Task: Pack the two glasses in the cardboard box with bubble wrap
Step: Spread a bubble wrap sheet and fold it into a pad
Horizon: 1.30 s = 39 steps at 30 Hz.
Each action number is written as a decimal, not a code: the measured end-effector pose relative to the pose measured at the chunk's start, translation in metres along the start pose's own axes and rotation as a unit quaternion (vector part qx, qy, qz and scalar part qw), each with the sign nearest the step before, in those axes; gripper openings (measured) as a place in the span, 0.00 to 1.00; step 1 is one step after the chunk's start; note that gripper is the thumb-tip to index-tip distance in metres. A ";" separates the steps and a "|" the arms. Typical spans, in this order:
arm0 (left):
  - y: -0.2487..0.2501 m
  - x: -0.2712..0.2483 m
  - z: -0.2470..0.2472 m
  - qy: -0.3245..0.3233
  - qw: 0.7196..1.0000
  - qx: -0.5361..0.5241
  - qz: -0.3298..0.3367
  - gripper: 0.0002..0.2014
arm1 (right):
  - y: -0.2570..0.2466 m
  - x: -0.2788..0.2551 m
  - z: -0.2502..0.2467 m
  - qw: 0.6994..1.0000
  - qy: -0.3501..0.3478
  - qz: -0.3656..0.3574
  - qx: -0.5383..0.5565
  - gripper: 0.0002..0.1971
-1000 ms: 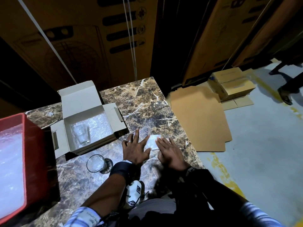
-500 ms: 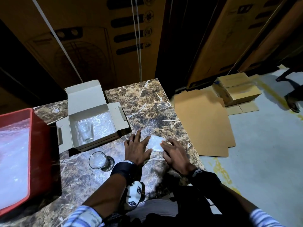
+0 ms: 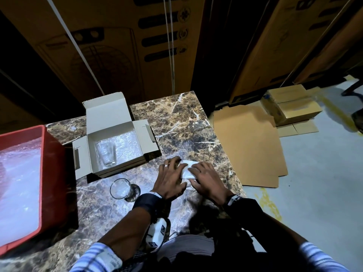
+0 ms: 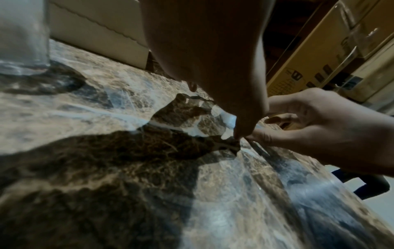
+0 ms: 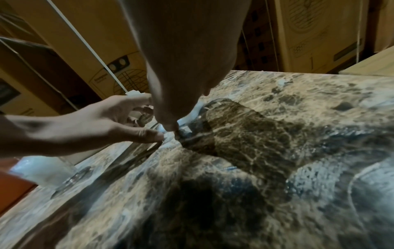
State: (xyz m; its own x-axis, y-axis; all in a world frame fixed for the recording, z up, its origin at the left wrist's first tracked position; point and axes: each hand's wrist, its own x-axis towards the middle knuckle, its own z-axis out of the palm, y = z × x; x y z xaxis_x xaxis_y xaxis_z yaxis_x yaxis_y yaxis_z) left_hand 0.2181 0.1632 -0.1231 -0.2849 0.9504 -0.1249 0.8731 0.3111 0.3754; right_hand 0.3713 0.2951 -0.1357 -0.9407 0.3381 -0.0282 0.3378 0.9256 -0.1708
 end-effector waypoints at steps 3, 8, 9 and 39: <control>-0.002 0.000 0.004 0.003 0.999 0.010 0.030 0.30 | 0.000 0.000 0.000 0.999 0.028 -0.019 -0.001 0.20; -0.007 0.000 0.006 0.056 0.995 0.015 0.076 0.19 | -0.002 -0.009 -0.002 0.996 0.047 -0.007 0.072 0.17; -0.007 -0.001 0.005 0.061 0.994 0.011 0.085 0.19 | -0.003 -0.012 -0.004 0.993 0.039 -0.012 0.107 0.16; 0.008 0.012 0.008 0.071 0.996 -0.006 -0.053 0.12 | -0.009 0.005 -0.003 0.997 0.030 0.059 0.031 0.09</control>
State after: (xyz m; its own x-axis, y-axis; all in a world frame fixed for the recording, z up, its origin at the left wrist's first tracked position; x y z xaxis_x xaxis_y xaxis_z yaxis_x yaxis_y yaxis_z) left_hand 0.2250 0.1775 -0.1290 -0.4297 0.9023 -0.0333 0.8303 0.4094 0.3782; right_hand 0.3634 0.2894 -0.1315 -0.8900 0.4560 0.0060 0.4425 0.8667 -0.2303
